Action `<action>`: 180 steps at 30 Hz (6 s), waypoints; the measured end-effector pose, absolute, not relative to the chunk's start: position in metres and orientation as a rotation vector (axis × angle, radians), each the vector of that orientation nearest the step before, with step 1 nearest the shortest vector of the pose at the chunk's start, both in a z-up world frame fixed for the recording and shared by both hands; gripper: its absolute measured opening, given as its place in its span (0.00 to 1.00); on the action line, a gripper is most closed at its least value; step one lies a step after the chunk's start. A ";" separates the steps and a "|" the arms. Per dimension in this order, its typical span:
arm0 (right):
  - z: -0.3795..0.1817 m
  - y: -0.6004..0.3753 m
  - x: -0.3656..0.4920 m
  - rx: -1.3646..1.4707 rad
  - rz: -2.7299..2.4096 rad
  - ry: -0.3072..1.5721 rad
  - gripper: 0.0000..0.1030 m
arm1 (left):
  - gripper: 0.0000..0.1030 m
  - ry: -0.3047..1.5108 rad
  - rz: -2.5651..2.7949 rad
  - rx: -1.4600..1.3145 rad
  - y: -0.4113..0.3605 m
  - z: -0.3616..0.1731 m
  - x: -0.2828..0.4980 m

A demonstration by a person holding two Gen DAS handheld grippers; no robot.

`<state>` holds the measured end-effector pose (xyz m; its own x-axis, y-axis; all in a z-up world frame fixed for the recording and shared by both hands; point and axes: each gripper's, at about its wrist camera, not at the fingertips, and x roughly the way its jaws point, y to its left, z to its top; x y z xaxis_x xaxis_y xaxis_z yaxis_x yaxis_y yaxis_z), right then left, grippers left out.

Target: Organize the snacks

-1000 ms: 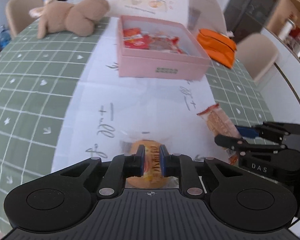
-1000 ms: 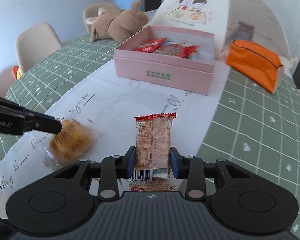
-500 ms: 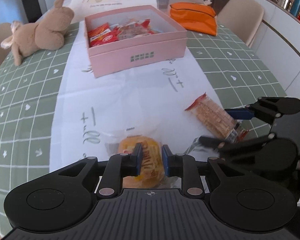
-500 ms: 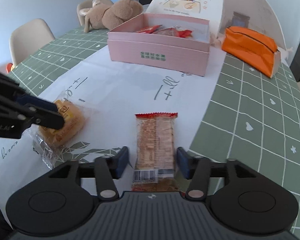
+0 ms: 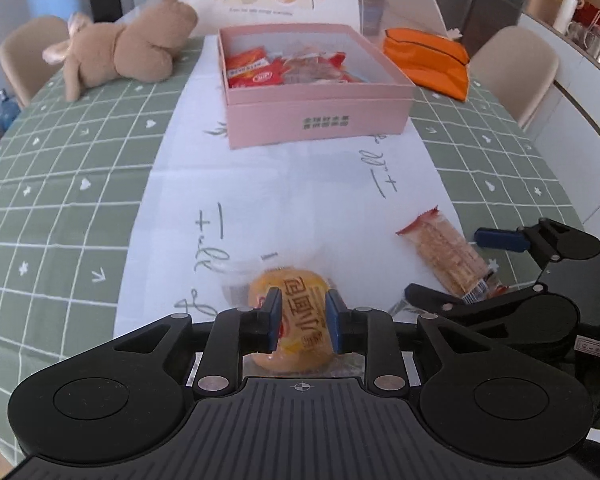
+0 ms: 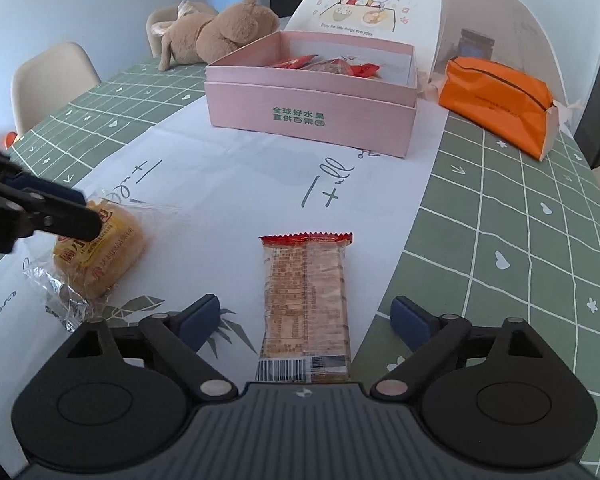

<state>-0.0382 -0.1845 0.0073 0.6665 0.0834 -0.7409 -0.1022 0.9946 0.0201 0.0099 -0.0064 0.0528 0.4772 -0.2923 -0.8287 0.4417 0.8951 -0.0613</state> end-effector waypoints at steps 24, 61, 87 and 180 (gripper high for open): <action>-0.002 -0.185 -0.049 -0.024 0.121 0.754 1.00 | 0.54 0.973 -0.341 0.162 0.004 0.050 0.024; 0.022 -0.188 -0.037 -0.025 0.204 0.898 0.38 | 0.58 1.020 -0.350 -0.012 0.024 0.028 0.033; 0.055 -0.215 0.190 0.004 -0.042 0.764 0.54 | 0.57 0.890 -0.618 -0.166 -0.046 0.052 0.276; -0.010 -0.195 0.010 0.000 0.067 0.677 1.00 | 0.56 0.631 -0.114 0.052 -0.024 -0.006 -0.004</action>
